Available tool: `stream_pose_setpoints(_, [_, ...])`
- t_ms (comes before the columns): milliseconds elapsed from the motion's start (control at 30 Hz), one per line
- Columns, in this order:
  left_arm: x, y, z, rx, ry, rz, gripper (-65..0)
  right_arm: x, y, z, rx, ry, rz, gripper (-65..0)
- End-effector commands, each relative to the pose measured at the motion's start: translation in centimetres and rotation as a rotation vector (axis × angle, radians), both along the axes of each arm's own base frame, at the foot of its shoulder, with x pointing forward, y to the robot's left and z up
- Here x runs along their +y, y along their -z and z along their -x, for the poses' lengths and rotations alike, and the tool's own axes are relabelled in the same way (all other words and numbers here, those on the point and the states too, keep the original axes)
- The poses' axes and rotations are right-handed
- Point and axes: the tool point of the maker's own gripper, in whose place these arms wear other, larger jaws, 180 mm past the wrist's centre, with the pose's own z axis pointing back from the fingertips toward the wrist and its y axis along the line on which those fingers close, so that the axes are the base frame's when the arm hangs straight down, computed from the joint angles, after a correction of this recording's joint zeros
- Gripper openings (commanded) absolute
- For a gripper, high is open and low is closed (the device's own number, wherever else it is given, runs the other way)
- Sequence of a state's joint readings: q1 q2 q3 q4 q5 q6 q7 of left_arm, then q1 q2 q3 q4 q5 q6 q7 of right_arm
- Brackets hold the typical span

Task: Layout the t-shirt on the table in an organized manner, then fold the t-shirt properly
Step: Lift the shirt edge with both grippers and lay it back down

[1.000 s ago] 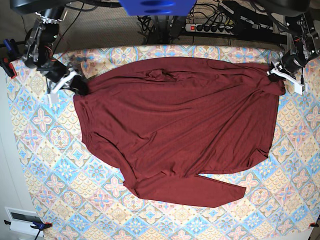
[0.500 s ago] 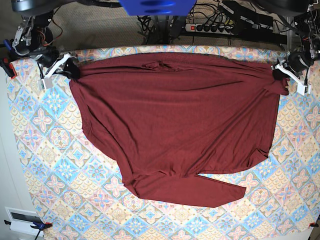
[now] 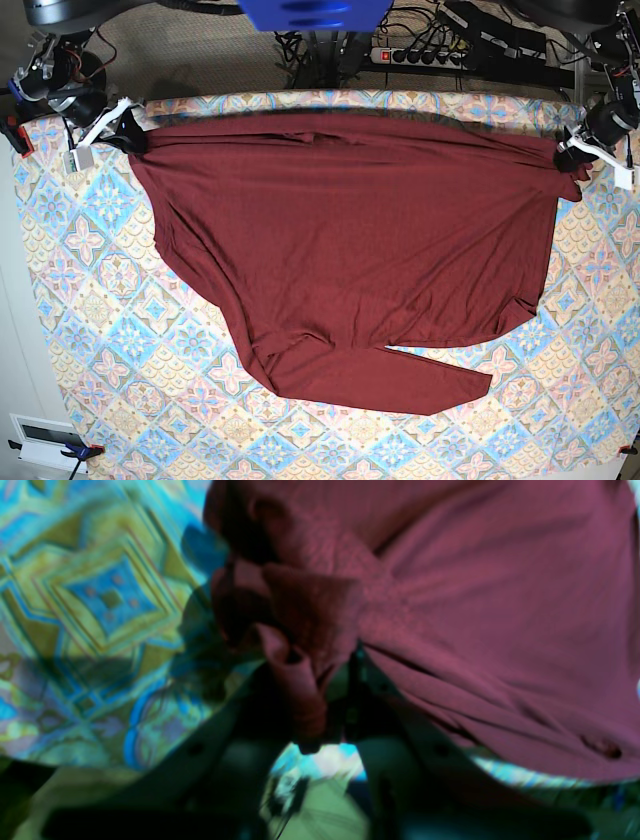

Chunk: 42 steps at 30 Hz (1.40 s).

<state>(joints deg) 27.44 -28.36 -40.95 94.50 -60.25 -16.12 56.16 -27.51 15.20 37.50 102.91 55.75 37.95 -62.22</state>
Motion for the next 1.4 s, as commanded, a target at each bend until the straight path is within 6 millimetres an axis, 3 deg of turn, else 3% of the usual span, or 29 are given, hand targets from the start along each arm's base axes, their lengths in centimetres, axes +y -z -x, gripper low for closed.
stream_pose_setpoints(0, [0.8, -1.3, -0.6, -0.041, -0.011, -0.022, -65.0, -0.4, -1.1, -0.7, -0.042, -0.008, 0.014, -65.0])
stream_pose_setpoints(167, [0.0, -1.4, -1.8, -0.092, -0.042, 0.017, -65.0, -1.2, -1.4, -1.0, -0.053, 0.013, 0.022, -65.0])
stream_pose_setpoints(367, [-1.2, -1.5, -3.5, -0.148, -0.074, 0.068, -65.0, -1.3, -4.1, -5.5, -0.185, 0.019, 0.019, -65.0])
stream_pose_setpoints(500, [-1.0, -0.9, -4.3, -0.146, -0.094, 0.059, -65.0, -1.8, -2.3, -5.1, -0.120, 0.037, -0.004, -65.0])
stream_pose_setpoints(633, [-0.3, 0.3, -4.9, -0.125, -0.124, 0.045, -65.0, -2.0, -3.3, -7.2, -0.167, 0.048, -0.016, -65.0])
stream_pose_setpoints(833, [-0.2, 0.4, -6.0, -0.137, -0.141, 0.058, -65.0, -2.7, -2.7, -8.1, -0.151, 0.060, 0.011, -65.0])
stream_pose_setpoints(967, [-0.5, -0.1, -7.1, -0.170, -0.146, 0.070, -65.0, -3.2, -3.0, -9.2, -0.159, 0.063, 0.046, -65.0])
stream_pose_setpoints(1367, [-2.3, 1.2, -8.7, -0.150, -0.160, 0.045, -65.0, -3.8, -1.6, -10.2, -0.129, 0.098, 0.001, -65.0])
